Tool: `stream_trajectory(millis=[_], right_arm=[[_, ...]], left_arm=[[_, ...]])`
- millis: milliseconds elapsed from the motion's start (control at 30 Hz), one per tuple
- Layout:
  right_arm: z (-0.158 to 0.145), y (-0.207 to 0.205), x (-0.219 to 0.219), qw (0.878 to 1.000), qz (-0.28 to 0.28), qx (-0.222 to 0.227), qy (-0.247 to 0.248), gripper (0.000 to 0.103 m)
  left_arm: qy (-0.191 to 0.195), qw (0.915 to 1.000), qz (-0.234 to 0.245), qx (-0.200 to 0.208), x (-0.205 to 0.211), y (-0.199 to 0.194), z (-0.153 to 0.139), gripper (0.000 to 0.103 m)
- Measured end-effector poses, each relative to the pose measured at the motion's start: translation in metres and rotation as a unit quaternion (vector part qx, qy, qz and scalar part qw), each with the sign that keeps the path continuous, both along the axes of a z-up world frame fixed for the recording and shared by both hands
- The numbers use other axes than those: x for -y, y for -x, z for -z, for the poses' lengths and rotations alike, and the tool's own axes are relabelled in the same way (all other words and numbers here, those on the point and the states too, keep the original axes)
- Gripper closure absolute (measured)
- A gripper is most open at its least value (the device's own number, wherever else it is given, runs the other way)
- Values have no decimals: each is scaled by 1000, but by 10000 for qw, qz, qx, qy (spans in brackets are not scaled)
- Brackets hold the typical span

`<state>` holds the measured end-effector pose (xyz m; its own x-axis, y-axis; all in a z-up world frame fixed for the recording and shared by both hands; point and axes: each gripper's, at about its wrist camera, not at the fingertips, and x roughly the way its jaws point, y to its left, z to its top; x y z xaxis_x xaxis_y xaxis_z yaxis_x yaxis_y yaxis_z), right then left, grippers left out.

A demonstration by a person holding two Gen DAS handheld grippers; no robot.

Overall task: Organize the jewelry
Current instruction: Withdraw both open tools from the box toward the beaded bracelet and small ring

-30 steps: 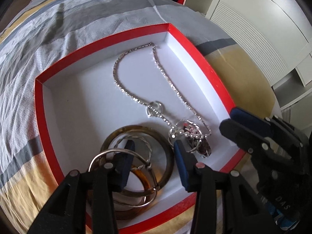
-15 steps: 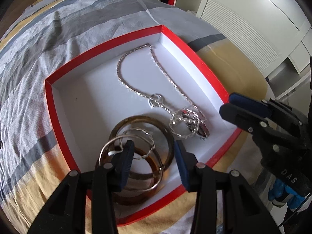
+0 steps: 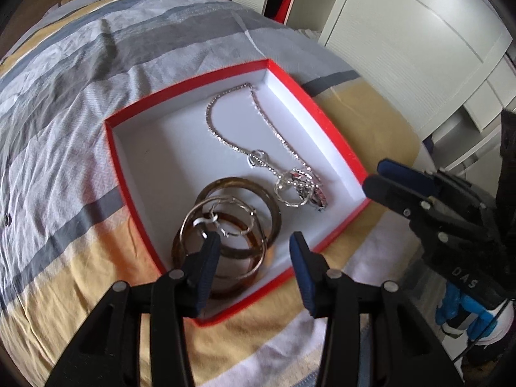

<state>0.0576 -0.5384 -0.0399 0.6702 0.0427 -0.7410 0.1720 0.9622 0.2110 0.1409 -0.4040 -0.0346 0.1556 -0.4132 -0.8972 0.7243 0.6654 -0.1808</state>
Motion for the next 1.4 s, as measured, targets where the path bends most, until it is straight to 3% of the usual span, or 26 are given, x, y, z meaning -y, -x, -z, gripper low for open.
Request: stream_trajectory(millis=[367, 800, 1033, 1400], right_arm=[[-28, 36, -45, 9998, 16, 56, 212, 65], [-59, 65, -138, 9980, -416, 216, 416, 58], [-72, 72, -190, 9956, -751, 228, 517, 54], [-82, 82, -247, 9921, -1077, 239, 604, 46]], left_arm=[[313, 9982, -342, 386, -66, 34, -35, 56], [335, 9894, -1136, 839, -195, 73, -56, 55], [260, 9760, -1820, 1167, -273, 91, -64, 55], [-18, 9443, -2808, 1716, -365, 129, -69, 55]])
